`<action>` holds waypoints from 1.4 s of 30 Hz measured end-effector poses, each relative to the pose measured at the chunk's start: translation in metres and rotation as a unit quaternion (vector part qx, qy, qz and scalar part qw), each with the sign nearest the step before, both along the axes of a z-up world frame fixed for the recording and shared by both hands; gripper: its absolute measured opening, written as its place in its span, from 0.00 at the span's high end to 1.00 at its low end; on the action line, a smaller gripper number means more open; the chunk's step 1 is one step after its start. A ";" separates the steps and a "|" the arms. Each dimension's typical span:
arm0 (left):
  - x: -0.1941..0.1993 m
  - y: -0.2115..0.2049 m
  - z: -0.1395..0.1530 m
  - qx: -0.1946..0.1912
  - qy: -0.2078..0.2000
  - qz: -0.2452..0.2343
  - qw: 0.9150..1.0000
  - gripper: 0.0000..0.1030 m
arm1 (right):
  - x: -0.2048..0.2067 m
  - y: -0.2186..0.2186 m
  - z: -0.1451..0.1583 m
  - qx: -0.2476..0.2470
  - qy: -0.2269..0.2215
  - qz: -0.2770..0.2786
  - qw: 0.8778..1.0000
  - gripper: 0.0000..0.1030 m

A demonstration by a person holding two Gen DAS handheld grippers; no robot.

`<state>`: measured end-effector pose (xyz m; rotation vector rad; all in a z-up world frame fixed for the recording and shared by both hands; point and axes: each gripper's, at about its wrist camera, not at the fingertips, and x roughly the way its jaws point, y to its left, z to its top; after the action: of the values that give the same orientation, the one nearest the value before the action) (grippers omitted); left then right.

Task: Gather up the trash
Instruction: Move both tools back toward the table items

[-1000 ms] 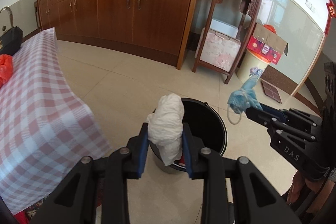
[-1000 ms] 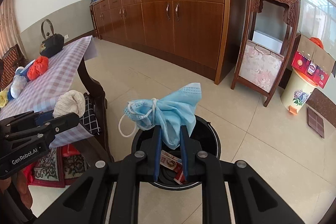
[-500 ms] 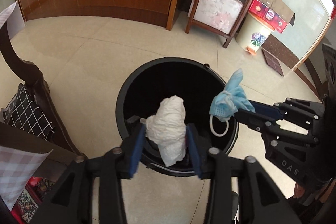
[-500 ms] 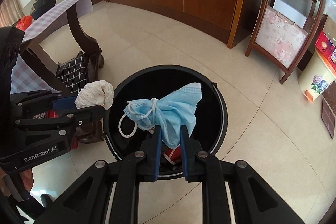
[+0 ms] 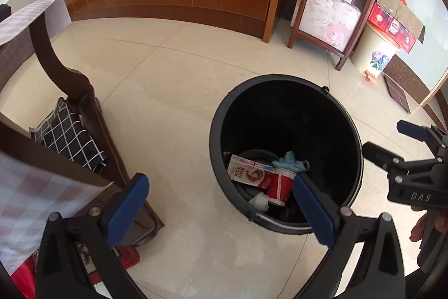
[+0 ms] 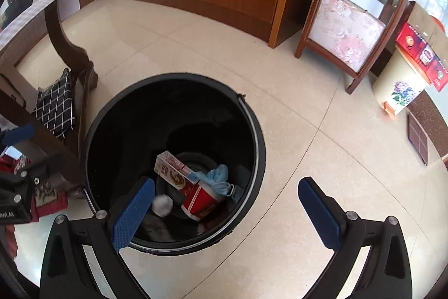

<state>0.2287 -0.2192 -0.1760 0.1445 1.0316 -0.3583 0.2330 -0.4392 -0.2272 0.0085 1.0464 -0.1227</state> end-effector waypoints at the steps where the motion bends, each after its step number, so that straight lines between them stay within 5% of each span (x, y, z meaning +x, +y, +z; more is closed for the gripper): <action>1: 0.000 0.003 0.000 -0.003 0.001 0.001 1.000 0.00 | -0.002 -0.001 0.003 -0.001 -0.005 -0.004 1.000 0.00; 13: -0.022 0.028 0.021 -0.006 -0.012 0.016 1.000 0.00 | -0.032 0.019 0.049 0.011 -0.047 -0.024 0.999 0.00; 26: -0.069 0.089 0.052 -0.022 -0.049 0.066 0.996 0.00 | -0.075 0.082 0.085 0.003 -0.096 0.028 0.995 0.00; 42: -0.119 0.195 0.091 -0.049 -0.108 0.195 0.974 0.00 | -0.098 0.198 0.135 0.029 -0.148 0.125 0.981 0.00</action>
<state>0.1097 -0.0238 -0.0854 -0.1068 0.8014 -0.0328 0.1350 -0.2410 -0.0925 -0.0502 0.7460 0.1354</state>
